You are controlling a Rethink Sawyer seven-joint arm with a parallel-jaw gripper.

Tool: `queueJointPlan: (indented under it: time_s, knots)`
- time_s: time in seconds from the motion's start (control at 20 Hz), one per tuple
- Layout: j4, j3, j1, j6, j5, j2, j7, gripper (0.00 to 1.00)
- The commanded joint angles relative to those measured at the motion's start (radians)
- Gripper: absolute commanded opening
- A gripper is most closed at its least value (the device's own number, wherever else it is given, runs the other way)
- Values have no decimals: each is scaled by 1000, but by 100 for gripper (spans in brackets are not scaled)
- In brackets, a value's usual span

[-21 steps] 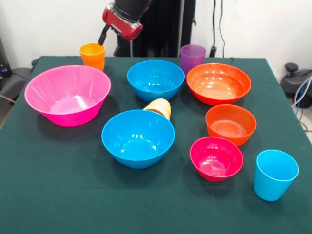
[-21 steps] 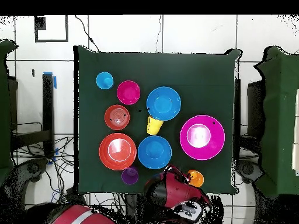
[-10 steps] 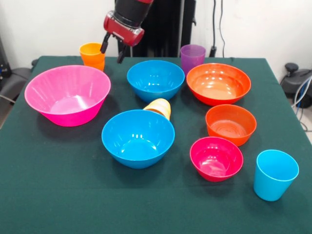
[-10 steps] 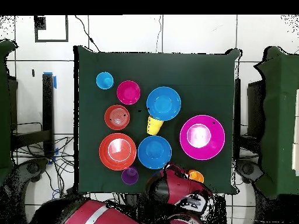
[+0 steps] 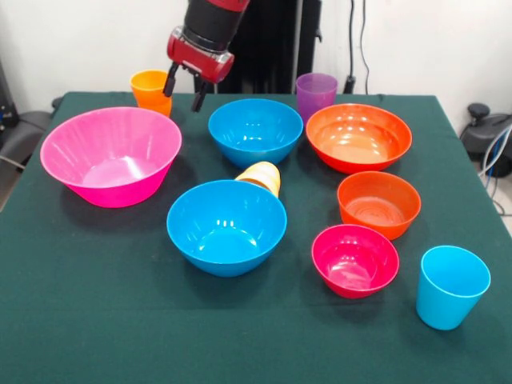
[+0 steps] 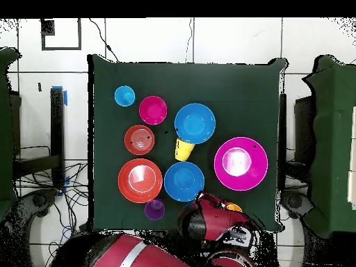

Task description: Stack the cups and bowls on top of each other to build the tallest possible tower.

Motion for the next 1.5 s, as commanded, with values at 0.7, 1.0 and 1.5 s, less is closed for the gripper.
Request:
queueJointPlan:
  time_s: [0.7,1.0,1.5]
  knots:
    - [-61,88,53,271,-65,-135,-44,100]
    - [-66,103,43,265,-73,-114,-14,100]
    - [-79,92,56,220,-60,-54,28,100]
